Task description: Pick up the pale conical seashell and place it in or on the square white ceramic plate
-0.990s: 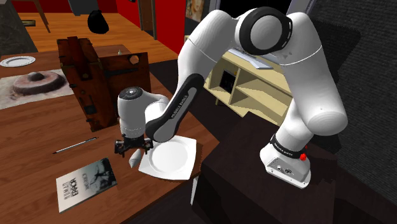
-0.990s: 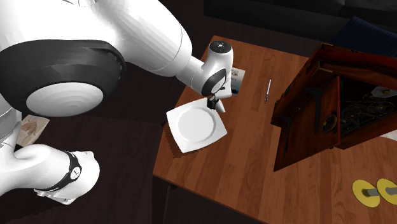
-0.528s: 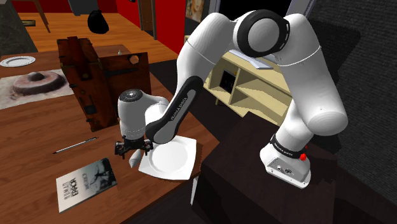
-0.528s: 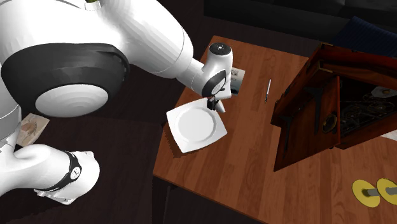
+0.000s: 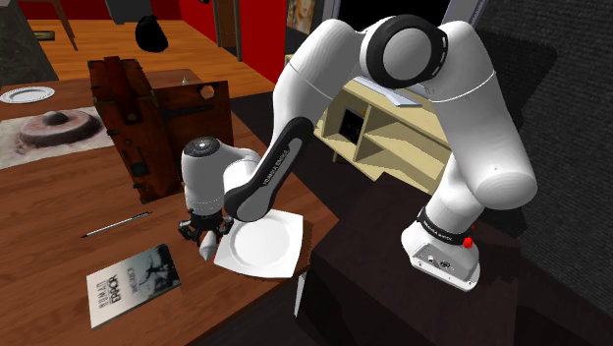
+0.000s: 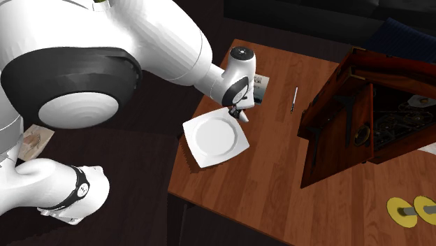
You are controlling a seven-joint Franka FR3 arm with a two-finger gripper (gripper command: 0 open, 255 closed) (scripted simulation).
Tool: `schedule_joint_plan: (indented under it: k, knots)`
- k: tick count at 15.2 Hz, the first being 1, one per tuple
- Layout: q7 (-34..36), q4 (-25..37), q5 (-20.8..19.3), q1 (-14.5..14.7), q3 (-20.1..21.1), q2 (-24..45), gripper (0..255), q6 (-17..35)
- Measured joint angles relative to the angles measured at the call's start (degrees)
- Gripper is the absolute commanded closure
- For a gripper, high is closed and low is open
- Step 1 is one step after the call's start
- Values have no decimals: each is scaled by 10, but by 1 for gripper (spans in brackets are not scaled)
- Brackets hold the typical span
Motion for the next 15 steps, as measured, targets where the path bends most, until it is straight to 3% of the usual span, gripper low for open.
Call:
schedule_joint_plan:
  k: [15]
  knots:
    - [-19,-23,27,-24,32,-68,255,-47]
